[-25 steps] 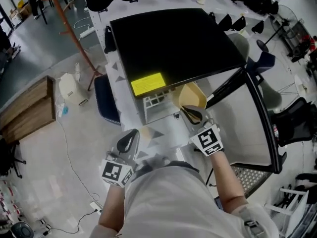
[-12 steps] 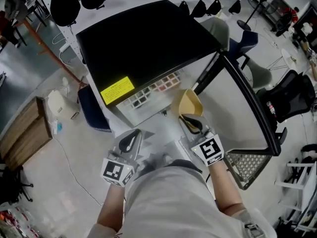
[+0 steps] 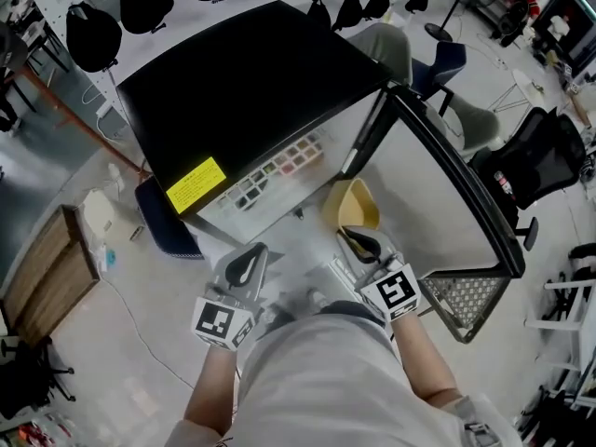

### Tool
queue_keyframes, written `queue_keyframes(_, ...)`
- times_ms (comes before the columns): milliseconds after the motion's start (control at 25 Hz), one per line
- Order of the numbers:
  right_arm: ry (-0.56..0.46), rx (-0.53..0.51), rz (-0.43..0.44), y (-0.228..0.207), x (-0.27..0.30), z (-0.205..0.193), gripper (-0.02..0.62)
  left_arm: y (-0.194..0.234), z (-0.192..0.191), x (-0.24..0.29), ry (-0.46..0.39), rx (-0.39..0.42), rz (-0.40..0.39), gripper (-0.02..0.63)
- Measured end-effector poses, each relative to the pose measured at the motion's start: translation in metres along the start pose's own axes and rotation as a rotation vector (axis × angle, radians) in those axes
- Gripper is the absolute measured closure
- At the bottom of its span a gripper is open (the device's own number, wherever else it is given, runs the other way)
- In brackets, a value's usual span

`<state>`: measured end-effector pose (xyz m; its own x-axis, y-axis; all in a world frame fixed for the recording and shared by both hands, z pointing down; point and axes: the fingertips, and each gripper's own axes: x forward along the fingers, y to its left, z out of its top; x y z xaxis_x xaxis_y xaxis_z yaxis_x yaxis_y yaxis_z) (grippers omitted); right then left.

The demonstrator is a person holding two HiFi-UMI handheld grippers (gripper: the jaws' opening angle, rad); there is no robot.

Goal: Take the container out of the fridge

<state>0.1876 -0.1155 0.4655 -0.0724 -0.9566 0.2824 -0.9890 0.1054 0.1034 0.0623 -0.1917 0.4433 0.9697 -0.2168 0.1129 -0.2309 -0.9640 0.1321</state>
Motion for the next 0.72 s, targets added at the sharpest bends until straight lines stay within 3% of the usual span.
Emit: queue_keyframes(720,-0.026,0.004,-0.007,0.006,-0.016,0.000,0.578,-0.012,-0.003,0.011,0.004,0.001,-0.020,0.581)
